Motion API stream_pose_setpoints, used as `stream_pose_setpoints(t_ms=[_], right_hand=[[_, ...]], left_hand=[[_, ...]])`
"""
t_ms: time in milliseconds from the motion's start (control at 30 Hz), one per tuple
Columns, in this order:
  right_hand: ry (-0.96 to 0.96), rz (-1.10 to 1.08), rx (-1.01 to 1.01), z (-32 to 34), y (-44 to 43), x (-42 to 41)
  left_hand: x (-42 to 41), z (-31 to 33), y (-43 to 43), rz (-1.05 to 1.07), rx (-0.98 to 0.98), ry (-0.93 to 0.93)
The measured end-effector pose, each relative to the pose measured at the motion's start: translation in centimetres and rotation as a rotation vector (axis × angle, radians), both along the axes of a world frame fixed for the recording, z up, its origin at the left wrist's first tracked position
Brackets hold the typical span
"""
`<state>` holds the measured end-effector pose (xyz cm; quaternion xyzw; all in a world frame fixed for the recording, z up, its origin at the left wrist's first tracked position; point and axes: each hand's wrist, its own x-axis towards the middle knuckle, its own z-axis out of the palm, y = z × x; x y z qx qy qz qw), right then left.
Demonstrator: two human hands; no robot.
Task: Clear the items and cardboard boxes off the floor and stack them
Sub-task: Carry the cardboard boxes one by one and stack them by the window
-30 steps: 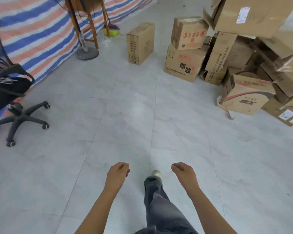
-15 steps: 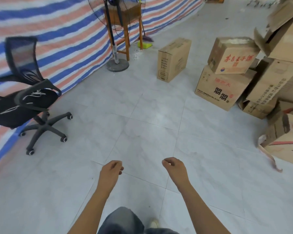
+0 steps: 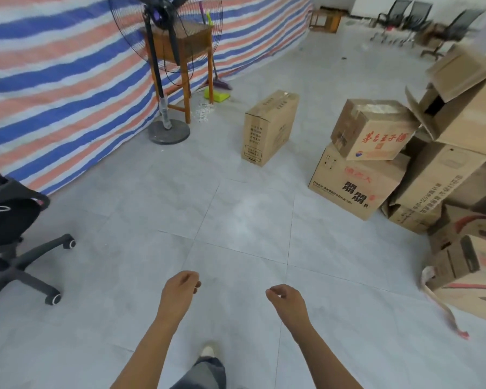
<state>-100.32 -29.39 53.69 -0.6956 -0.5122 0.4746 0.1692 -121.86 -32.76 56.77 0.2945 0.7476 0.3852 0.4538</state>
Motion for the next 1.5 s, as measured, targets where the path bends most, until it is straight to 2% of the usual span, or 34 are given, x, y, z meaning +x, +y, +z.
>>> stream_pose_setpoints(t_ms=[133, 467, 667, 833, 967, 1100, 1200, 1500], right_hand=[[0.014, -0.034, 0.03, 1.2, 5.7, -3.6], [-0.084, -0.096, -0.059, -2.0, 15.8, -4.5], [-0.042, -0.055, 0.021, -2.7, 29.1, -4.3], [0.042, -0.096, 0.088, -0.4, 43.1, -2.7], [0.084, -0.083, 0.101, 0.5, 50.1, -2.4], [0.019, 0.031, 0.0, -1.6, 51.8, -1.8], [-0.006, 0.009, -0.064, -2.7, 54.7, -1.0], [-0.103, -0.051, -0.059, -3.2, 69.9, -1.5]], left_hand=[[-3.6, 1.0, 6.7, 0.009, 0.01, -0.013], [-4.9, -2.9, 18.3, -0.17, -0.199, -0.002], [-4.2, -2.8, 30.3, -0.162, -0.148, 0.05], [-2.9, -1.2, 40.8, -0.087, -0.087, 0.064], [-1.5, -0.5, 46.8, -0.081, -0.087, 0.097], [-0.2, -2.2, 50.1, -0.108, -0.18, 0.107], [-0.3, -3.2, 54.3, -0.142, -0.238, 0.138], [-1.7, -3.2, 72.8, -0.165, -0.157, 0.066]])
